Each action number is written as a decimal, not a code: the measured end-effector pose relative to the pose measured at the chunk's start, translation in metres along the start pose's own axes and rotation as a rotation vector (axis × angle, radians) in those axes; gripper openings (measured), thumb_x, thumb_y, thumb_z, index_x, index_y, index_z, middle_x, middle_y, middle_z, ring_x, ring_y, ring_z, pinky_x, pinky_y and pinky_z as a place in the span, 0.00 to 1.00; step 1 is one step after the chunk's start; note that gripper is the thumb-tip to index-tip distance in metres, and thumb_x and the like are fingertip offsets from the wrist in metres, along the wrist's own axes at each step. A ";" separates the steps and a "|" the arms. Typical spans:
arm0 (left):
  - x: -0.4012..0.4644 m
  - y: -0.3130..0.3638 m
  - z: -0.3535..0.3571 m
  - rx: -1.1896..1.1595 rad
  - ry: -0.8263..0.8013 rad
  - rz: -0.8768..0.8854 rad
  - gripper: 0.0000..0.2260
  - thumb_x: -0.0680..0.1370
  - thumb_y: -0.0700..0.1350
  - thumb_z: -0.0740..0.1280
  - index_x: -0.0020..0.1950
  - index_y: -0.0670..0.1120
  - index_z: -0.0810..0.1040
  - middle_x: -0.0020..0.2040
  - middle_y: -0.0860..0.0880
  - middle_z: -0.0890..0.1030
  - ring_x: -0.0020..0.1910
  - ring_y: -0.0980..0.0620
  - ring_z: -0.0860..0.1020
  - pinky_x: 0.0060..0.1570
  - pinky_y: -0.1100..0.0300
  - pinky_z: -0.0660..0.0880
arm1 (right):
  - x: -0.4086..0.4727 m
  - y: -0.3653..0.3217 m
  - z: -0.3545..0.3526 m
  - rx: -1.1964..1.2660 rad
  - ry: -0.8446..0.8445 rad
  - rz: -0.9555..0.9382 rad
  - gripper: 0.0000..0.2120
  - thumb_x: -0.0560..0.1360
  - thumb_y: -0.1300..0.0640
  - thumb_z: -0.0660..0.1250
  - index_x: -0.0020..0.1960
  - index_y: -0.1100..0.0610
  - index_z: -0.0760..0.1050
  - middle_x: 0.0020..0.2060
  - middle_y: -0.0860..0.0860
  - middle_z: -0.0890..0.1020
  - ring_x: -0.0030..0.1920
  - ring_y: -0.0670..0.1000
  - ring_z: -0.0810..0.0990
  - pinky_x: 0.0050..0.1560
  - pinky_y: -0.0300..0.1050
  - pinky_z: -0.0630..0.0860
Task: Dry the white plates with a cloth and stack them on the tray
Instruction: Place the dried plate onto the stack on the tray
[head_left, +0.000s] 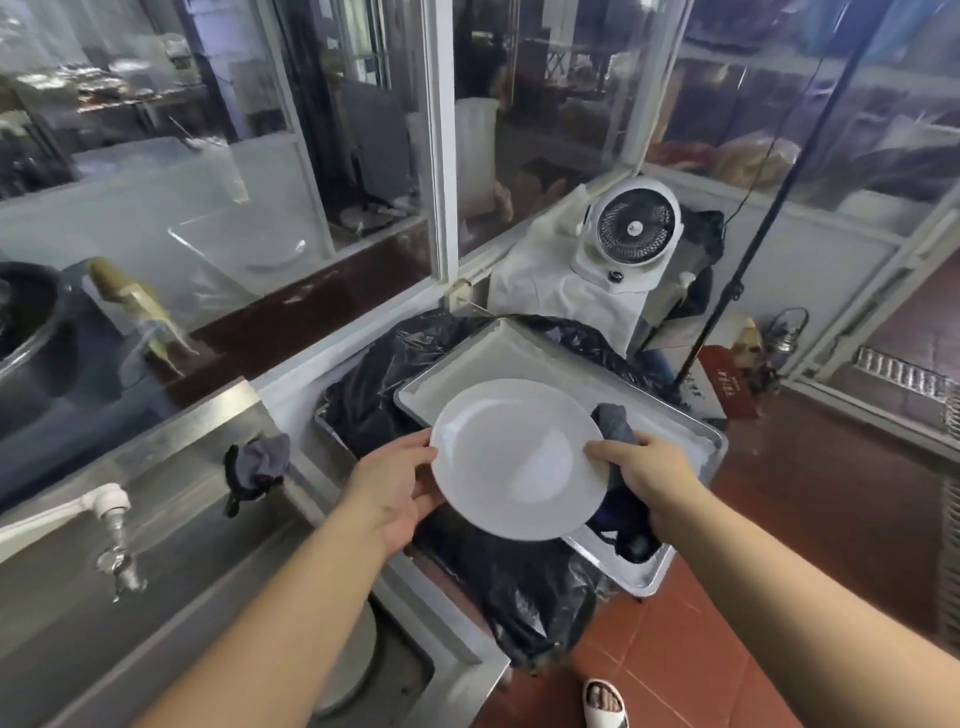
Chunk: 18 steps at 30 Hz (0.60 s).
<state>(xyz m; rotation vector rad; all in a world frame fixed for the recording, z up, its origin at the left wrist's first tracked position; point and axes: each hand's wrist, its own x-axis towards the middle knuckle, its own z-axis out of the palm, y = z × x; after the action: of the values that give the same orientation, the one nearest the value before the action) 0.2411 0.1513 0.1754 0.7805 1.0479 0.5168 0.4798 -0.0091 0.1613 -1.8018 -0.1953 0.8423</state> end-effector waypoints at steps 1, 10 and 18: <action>0.007 -0.004 0.011 0.001 0.004 -0.003 0.16 0.81 0.33 0.64 0.64 0.44 0.83 0.52 0.44 0.89 0.44 0.47 0.88 0.38 0.54 0.84 | 0.010 0.000 -0.008 0.002 0.002 0.001 0.12 0.71 0.60 0.80 0.51 0.61 0.82 0.35 0.58 0.87 0.31 0.60 0.86 0.30 0.53 0.83; 0.074 -0.055 0.126 -0.016 0.145 -0.057 0.16 0.82 0.32 0.62 0.64 0.45 0.83 0.52 0.44 0.89 0.48 0.45 0.88 0.50 0.48 0.83 | 0.141 0.008 -0.082 -0.178 -0.027 -0.001 0.15 0.66 0.55 0.80 0.49 0.57 0.82 0.35 0.54 0.87 0.34 0.58 0.87 0.38 0.62 0.86; 0.115 -0.086 0.193 -0.076 0.273 -0.106 0.19 0.79 0.29 0.62 0.66 0.43 0.82 0.54 0.45 0.88 0.51 0.47 0.88 0.41 0.56 0.84 | 0.234 -0.005 -0.115 -0.345 -0.118 -0.047 0.17 0.57 0.47 0.71 0.38 0.56 0.71 0.30 0.54 0.75 0.30 0.54 0.73 0.35 0.50 0.70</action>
<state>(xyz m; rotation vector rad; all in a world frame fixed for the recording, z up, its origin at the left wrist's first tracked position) 0.4659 0.1172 0.0978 0.5940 1.3071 0.5798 0.7250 0.0242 0.0800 -2.0579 -0.4823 0.9247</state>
